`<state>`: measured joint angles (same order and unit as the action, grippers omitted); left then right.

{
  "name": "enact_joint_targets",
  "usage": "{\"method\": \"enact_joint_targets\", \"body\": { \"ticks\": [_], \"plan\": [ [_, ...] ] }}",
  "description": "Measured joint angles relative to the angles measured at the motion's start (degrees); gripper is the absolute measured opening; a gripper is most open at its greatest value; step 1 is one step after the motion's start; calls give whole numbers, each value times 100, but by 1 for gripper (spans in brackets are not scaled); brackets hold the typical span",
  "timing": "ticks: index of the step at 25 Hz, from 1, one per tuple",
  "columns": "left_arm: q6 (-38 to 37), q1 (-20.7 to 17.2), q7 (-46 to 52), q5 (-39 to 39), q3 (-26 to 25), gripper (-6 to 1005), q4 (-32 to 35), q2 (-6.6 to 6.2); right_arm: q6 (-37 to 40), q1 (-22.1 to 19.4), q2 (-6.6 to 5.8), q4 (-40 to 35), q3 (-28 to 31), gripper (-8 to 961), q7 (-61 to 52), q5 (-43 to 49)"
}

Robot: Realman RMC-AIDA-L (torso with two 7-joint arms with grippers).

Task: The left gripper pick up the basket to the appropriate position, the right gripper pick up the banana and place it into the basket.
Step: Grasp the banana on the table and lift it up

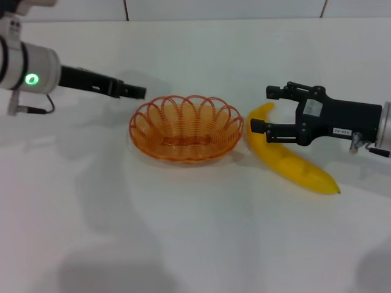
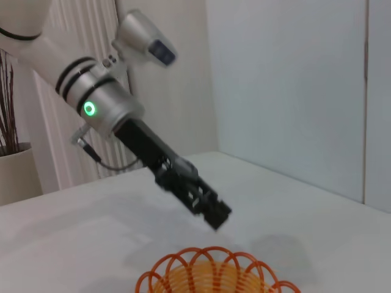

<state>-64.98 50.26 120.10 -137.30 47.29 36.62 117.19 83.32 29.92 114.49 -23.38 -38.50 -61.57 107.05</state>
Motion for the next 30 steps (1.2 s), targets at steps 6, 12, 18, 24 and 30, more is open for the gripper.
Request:
{"method": "enact_joint_targets", "body": {
  "ticks": [6,12,18,24,30],
  "plan": [
    [-659,-1187,-515,1389,472,607,1527,-6,29,-13,-6,-5,0,884,-18,0],
    [-1885,-2728,-2973,3197,535,692,2012,-21,61,-160,-40,-31,0,884,4,-179],
    [-2044,-3419,-5328,3847,509,752,772,-23,69,-323,-78,-38,0,884,10,-278],
    [-1976,-3423,-5953,3828,488,752,4,-38,70,-432,-175,-43,-148,884,-57,-213],
    [-1901,-3393,-6152,3892,342,753,-139,-27,-85,-318,-271,-132,-380,883,-945,383]
  ]
}}
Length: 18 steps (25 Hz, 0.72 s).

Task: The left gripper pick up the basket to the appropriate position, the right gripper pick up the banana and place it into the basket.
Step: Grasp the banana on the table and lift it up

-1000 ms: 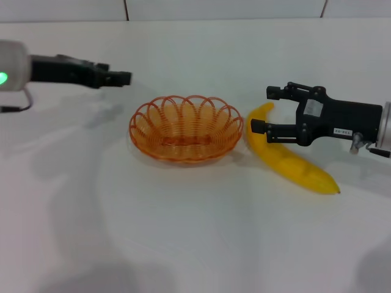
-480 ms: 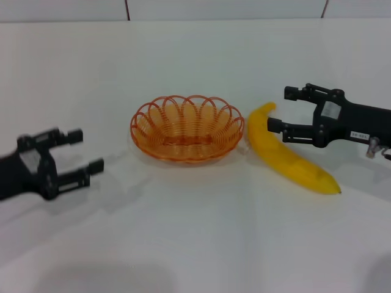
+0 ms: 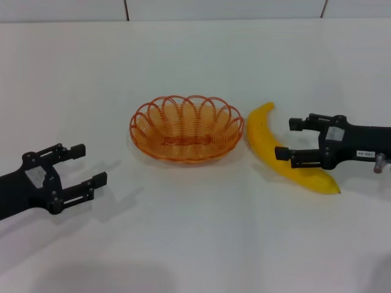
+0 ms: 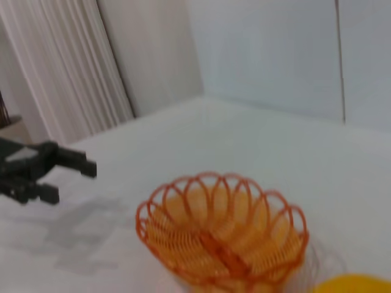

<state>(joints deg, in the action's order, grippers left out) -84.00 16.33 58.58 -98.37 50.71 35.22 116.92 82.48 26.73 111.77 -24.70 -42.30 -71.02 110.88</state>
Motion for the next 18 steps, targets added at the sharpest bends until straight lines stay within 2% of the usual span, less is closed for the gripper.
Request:
{"method": "enact_joint_targets", "body": {
  "ticks": [3,4,9,18],
  "plan": [
    [3,71,-130,1,-107,753,-189,-1,-270,118,93,-135,-44,883,-315,348],
    [5,103,-180,1,-128,753,-258,-3,-489,194,160,-205,-69,883,-491,536],
    [47,182,-265,0,-141,753,-387,-11,-698,313,266,-242,-83,883,-653,695],
    [42,178,-280,31,-147,751,-398,-5,-1055,353,326,-340,-628,883,-1176,725]
  ]
}}
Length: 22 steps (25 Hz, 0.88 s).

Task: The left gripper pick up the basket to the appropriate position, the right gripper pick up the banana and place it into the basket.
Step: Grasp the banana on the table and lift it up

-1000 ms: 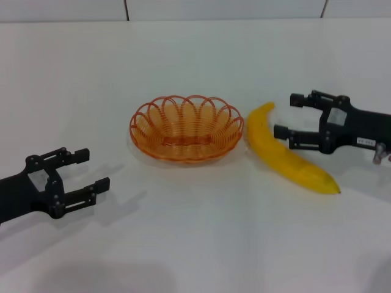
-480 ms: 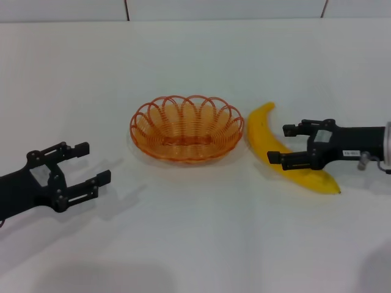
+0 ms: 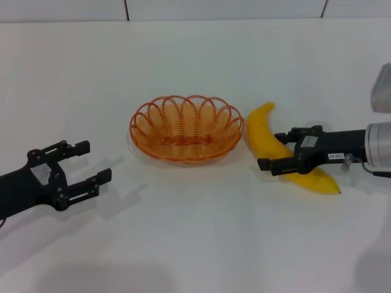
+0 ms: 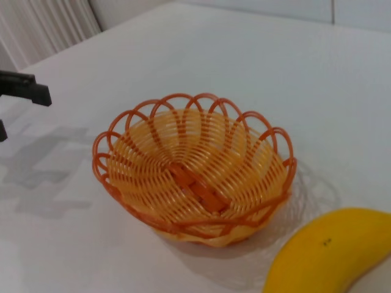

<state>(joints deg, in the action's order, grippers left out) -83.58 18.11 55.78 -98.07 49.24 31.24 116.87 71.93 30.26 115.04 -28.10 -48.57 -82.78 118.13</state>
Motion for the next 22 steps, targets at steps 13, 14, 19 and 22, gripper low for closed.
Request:
{"method": "enact_joint_targets", "body": {
  "ticks": [13,14,19,22],
  "plan": [
    [-42,-36,-15,25,-3,750,-5,3,-79,-20,-12,-114,-52,882,-340,-1],
    [-42,-36,-15,25,-3,750,-5,3,-79,-20,-14,-116,-64,882,-347,0],
    [-45,-37,-15,32,-3,749,-5,3,-71,-4,-12,-163,-306,657,-411,1],
    [-49,-31,-15,33,-3,749,-4,3,-83,-33,-2,-265,-366,605,-489,1]
  ]
}}
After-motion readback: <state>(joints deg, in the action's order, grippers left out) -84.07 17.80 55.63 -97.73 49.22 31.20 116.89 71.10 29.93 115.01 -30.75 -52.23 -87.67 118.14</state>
